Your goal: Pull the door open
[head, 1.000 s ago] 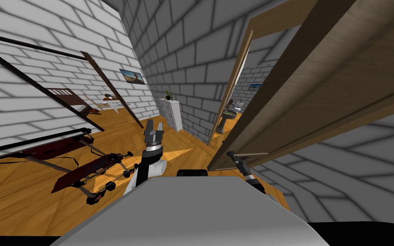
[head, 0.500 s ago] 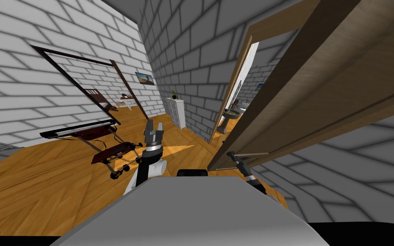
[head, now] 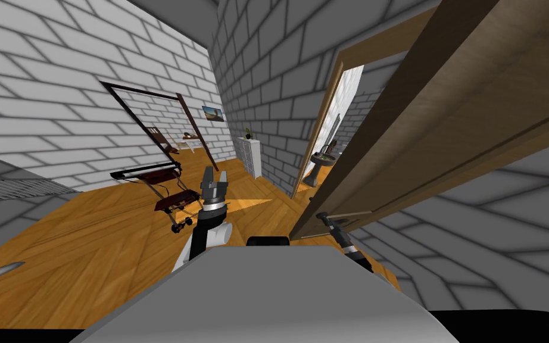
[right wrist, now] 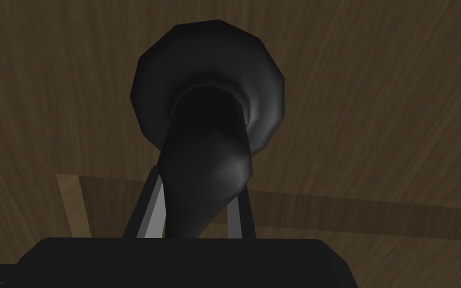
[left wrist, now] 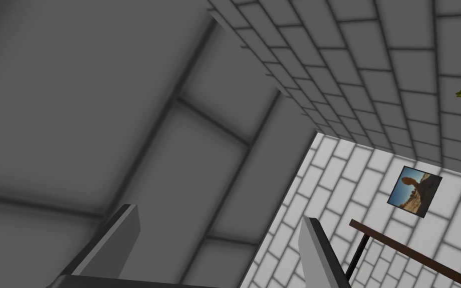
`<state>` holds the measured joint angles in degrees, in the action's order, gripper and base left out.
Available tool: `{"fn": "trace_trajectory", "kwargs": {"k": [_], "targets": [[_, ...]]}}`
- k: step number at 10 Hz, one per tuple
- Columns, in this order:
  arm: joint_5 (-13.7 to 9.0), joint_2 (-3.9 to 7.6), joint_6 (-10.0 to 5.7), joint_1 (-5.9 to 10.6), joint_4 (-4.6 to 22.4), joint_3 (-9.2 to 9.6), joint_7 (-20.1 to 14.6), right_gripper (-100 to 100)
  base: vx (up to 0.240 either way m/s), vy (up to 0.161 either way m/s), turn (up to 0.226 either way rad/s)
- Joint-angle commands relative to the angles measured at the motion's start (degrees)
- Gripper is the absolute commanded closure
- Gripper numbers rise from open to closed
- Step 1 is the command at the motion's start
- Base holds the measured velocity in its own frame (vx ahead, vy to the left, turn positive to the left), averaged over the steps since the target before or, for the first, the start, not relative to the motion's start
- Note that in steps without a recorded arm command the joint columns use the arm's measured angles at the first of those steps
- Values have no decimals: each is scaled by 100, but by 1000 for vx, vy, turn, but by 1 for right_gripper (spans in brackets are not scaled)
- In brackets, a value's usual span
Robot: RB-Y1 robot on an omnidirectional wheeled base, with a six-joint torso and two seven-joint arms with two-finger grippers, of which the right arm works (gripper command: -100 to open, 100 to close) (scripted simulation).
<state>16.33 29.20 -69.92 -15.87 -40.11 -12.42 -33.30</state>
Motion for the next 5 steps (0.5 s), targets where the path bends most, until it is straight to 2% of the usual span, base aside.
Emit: {"fn": "trace_trajectory", "kwargs": {"k": [1, 2, 4, 5], "targets": [[0, 14, -185, -83, 102, -51, 12, 100, -122, -58, 240], [0, 19, -244, -109, 134, -67, 16, 100, -179, -97, 228], [1, 40, -518, -231, 286, -142, 34, 100, -182, -80, 242], [1, 40, -518, -231, 286, -142, 34, 100, -142, -54, 67]]}}
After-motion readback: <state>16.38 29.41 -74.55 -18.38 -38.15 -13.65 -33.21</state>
